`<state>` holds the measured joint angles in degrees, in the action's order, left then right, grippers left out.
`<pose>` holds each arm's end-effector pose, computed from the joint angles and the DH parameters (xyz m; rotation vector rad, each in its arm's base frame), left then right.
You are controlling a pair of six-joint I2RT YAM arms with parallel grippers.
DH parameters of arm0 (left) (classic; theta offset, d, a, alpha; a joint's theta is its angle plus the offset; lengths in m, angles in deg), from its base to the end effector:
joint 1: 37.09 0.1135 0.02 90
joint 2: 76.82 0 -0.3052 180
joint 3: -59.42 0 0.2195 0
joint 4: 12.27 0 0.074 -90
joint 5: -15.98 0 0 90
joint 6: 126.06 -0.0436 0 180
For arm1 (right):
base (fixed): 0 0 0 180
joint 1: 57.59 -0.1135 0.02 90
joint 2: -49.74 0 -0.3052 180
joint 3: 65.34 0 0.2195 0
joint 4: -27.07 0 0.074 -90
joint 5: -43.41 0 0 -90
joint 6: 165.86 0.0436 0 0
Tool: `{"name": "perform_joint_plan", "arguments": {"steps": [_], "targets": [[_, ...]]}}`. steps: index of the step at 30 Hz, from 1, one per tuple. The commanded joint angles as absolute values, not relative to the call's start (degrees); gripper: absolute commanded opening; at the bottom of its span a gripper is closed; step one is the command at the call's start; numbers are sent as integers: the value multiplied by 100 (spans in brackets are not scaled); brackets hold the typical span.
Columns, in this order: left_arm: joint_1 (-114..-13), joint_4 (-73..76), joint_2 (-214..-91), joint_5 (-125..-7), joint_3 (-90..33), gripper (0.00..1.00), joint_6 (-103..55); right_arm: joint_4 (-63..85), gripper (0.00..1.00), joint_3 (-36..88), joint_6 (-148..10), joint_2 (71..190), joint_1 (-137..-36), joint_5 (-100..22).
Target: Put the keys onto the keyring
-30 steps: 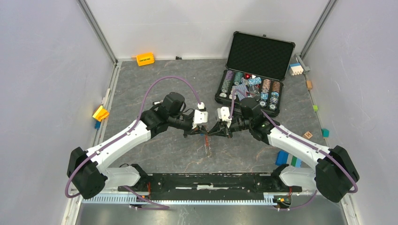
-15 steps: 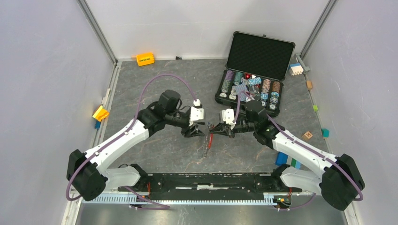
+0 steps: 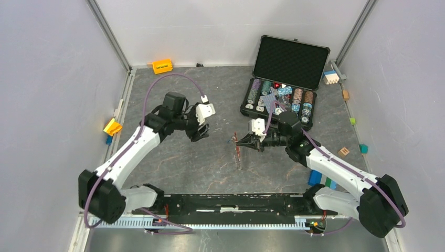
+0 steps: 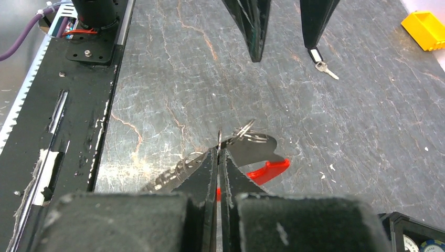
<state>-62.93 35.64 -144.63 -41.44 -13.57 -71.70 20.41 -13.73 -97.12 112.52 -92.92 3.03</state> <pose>0.1740 -0.1103 0.3408 1.3781 1.7622 -0.5631 0.1383 0.1387 0.3111 -1.3737 1.2849 0.9769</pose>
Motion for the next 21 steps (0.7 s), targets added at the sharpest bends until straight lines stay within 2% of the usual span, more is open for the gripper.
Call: {"name": "perform_joint_plan", "arguments": {"steps": [1,9,15,21], "targets": [[-5842,4053,-15270,-5547,-1745,72,-7642,2295,0,-1353,-9617,11120,-9255,314],[-4742,4513,-17479,-6225,-3303,76,-7597,2264,0,-1349,-9617,11108,-9199,403],[-4382,4744,-19178,-6636,-4951,69,-6755,2186,0,-1327,-9695,11127,-9178,434],[-4334,4869,-20083,-6862,-5674,64,-6096,2145,0,-1327,-9722,11154,-9153,512]]}}
